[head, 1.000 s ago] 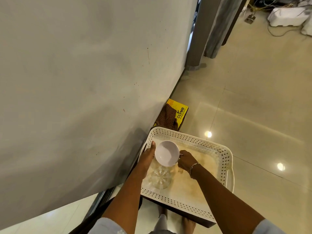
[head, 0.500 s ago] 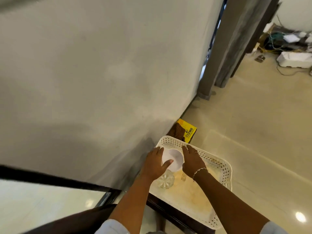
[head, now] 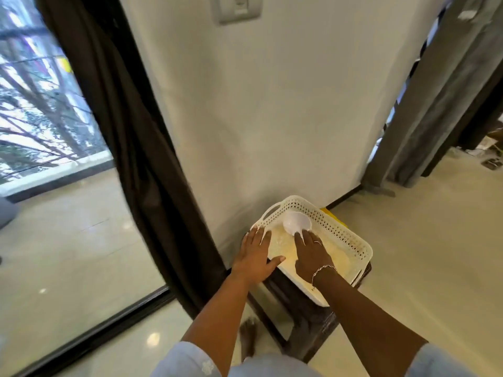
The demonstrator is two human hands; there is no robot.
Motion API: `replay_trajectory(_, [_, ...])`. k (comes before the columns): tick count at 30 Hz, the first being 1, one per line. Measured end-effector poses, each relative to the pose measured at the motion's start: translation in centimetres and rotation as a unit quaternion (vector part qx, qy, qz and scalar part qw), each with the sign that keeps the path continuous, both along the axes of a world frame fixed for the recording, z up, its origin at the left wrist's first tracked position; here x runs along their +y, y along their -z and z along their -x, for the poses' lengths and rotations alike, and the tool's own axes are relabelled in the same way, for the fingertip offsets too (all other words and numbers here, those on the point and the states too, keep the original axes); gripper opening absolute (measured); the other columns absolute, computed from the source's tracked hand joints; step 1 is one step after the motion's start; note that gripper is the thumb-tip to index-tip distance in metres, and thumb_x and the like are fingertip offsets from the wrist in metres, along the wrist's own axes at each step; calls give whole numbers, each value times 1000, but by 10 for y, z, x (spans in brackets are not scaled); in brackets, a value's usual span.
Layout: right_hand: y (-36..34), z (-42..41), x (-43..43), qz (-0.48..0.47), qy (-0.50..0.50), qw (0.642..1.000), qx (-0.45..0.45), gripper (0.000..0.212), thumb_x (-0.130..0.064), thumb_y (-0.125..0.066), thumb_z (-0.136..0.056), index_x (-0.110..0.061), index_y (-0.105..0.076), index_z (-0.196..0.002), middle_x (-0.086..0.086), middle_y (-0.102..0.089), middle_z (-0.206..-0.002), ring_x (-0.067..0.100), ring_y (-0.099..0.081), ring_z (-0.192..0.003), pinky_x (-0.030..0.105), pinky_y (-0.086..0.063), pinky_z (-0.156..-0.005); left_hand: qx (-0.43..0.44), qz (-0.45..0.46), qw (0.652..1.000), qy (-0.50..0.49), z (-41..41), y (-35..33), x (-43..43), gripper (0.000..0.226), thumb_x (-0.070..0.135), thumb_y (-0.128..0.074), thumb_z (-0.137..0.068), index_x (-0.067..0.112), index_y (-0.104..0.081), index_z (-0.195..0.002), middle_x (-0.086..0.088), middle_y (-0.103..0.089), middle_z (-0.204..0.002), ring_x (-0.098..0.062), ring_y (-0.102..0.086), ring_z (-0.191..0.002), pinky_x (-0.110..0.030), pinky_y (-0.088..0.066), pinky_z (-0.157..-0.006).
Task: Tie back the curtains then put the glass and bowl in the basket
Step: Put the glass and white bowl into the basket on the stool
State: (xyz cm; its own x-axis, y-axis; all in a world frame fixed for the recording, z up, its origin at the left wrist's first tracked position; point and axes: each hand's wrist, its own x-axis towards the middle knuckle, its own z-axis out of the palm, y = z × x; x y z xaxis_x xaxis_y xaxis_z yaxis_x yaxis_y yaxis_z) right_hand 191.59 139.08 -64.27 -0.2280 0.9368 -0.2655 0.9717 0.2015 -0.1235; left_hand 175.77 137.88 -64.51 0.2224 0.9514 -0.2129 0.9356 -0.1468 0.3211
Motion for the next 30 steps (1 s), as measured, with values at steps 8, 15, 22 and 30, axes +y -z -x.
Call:
replay_trajectory(8, [-24, 67, -79, -14, -100, 995, 14, 66, -24, -44, -94, -5, -9, -147, 16, -12, -154, 31, -9, -144, 35, -9, -117, 17, -17, 995, -96, 56, -30, -124, 75, 54, -34, -93, 14, -3, -149, -6, 2, -158, -20, 11, -145, -31, 12, -112])
replay_trajectory(15, [-13, 148, -150, 12, -161, 987, -5, 74, -22, -53, -91, -10, -8, -149, 12, -10, -156, 29, -9, -145, 36, -11, -118, 33, -9, 983, -179, 130, -18, -220, 75, 55, -32, -93, 14, -3, -148, -8, 3, -158, -22, 9, -145, -31, 12, -111])
replay_trajectory(22, [-1, 227, -234, 54, -205, 977, -7, 67, -19, -44, -95, -7, -6, -148, 14, -8, -156, 29, -8, -145, 34, -8, -119, 16, 46, 965, -259, 219, 0, -322, 90, 71, -14, -83, 10, 1, -148, -10, 6, -157, -23, 9, -145, -32, 6, -116])
replay_trajectory(30, [14, 315, -336, 75, -201, 976, 37, 51, -19, -54, -87, -5, -34, -132, 13, -38, -136, 29, -34, -130, 33, -28, -109, -35, 63, 935, -348, 311, 21, -452, 74, 51, -36, -94, 8, -9, -148, -12, -2, -157, -24, 0, -146, -36, -4, -118])
